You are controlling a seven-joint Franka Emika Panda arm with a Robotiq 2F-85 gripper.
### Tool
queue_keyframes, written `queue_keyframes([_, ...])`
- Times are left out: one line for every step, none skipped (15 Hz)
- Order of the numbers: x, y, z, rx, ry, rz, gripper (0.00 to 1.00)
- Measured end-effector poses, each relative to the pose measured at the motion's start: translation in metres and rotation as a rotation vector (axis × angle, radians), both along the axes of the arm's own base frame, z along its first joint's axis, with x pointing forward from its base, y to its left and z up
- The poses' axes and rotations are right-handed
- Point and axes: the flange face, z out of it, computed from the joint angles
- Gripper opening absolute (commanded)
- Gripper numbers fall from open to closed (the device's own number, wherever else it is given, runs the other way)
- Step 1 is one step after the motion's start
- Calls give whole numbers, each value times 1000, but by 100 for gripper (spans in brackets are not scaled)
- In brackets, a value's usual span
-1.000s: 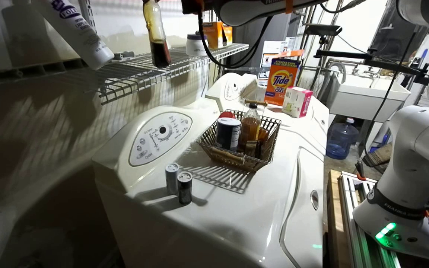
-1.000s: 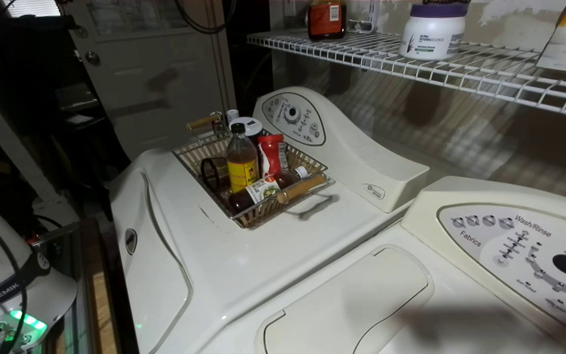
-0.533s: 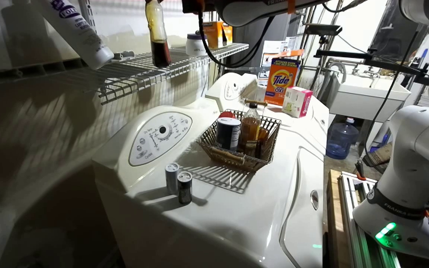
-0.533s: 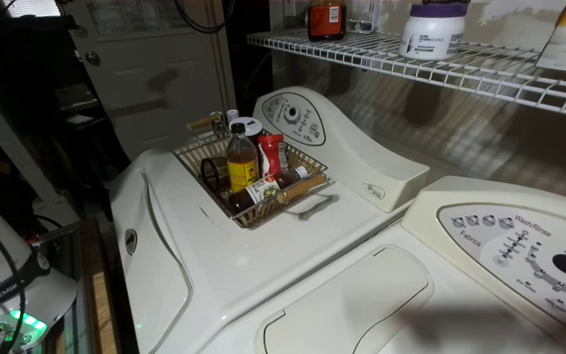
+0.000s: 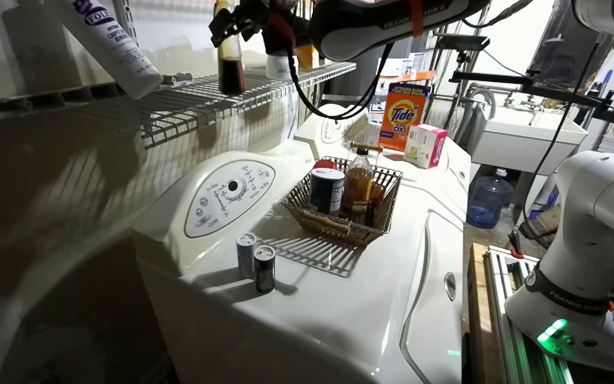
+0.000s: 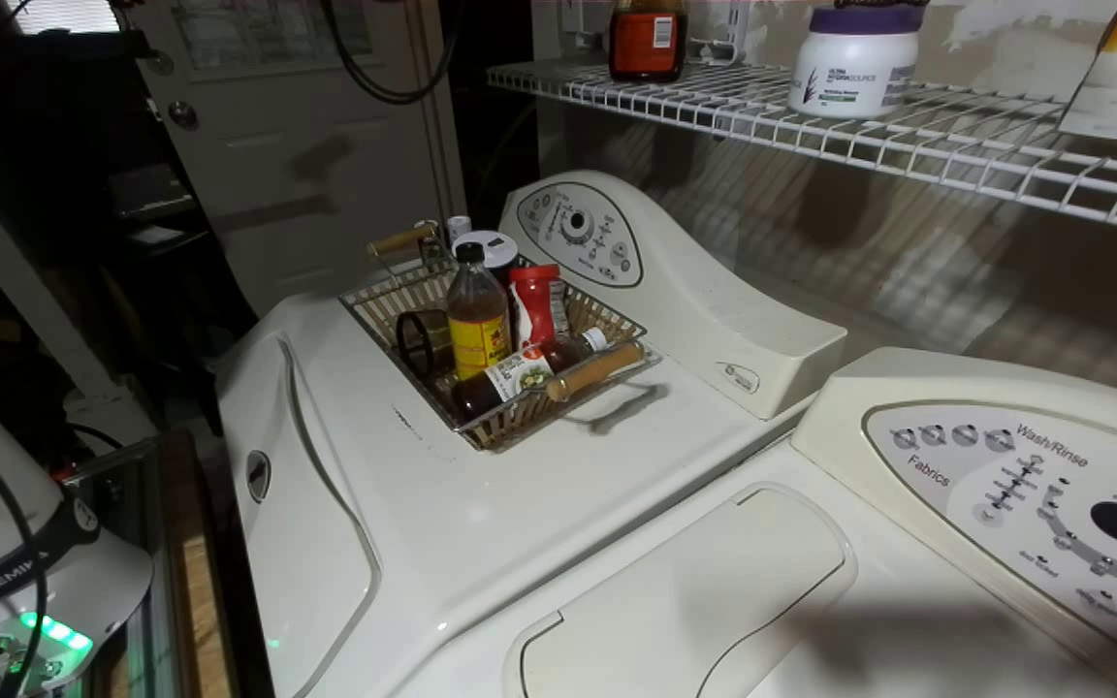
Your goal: Pick up the bottle on the shelf and make it stand upright
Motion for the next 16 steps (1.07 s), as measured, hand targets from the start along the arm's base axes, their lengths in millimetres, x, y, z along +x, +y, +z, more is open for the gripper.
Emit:
queue_keyframes([-1, 1, -6, -8, 27, -13, 100])
queue_keyframes([-2, 3, -10, -14, 48, -24, 100])
queue_keyframes([-4, 5, -12, -19, 63, -30, 100])
queue_keyframes([-6, 6, -13, -22, 76, -38, 100])
queue_keyframes([-9, 7, -13, -24, 86, -45, 100])
queue_keyframes([-12, 8, -11, -25, 96, -53, 100])
queue_keyframes([-14, 9, -10, -26, 106, -60, 100])
queue_keyframes([-18, 11, -9, -27, 116, -61, 100])
queue_keyframes([-22, 14, -7, -30, 127, -56, 100])
queue_keyframes([-26, 17, -5, -38, 141, -45, 100])
queue_keyframes([-31, 19, -3, -49, 154, -34, 100])
queue_keyframes([-36, 20, -1, -61, 166, -24, 100])
queue_keyframes([-40, 20, 1, -73, 177, -16, 100])
queue_keyframes([-45, 20, 3, -86, 188, -7, 100])
queue_keyframes([-50, 19, 6, -99, 196, 2, 100])
queue_keyframes([-55, 17, 9, -120, 203, 17, 100])
